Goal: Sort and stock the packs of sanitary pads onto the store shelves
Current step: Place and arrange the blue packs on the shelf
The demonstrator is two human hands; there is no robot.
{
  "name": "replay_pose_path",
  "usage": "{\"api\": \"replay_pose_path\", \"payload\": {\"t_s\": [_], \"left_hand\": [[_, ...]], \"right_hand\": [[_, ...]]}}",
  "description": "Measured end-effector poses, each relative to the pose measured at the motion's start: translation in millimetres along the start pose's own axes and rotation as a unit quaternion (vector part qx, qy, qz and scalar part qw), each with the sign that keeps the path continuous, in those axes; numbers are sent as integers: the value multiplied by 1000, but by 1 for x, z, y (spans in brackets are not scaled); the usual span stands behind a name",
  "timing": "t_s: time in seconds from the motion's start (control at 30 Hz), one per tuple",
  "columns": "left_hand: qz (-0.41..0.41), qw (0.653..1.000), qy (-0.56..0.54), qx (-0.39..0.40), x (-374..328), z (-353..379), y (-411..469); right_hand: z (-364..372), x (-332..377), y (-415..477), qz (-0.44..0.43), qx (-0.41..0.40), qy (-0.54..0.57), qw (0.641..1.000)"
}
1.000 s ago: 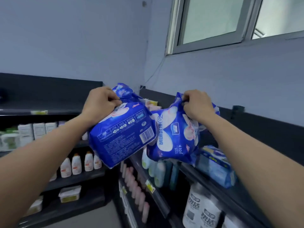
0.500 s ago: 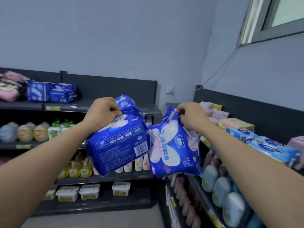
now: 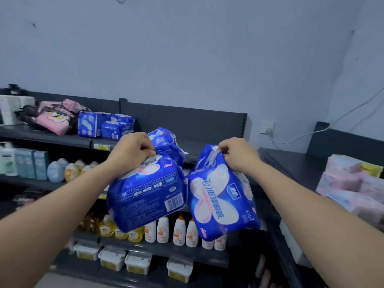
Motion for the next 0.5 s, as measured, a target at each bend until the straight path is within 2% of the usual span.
{"api": "replay_pose_path", "payload": {"t_s": [0.23,0.5], "left_hand": [[-15,1000,13,-22,64,18,55],[-20,999,22,-21,154,20,146]], "right_hand": [[39,-7,97,-13,2,73,997],[74,15,228,-47,4,100,994]]}}
Point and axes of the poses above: each hand's wrist, its own y-axis towards the middle knuckle, its own z-axis out of the palm, x = y × z, the point moved 4 cm from there along y, towards the middle knuckle, and after that the axes turned 12 degrees about x, right-handed, at the moved point
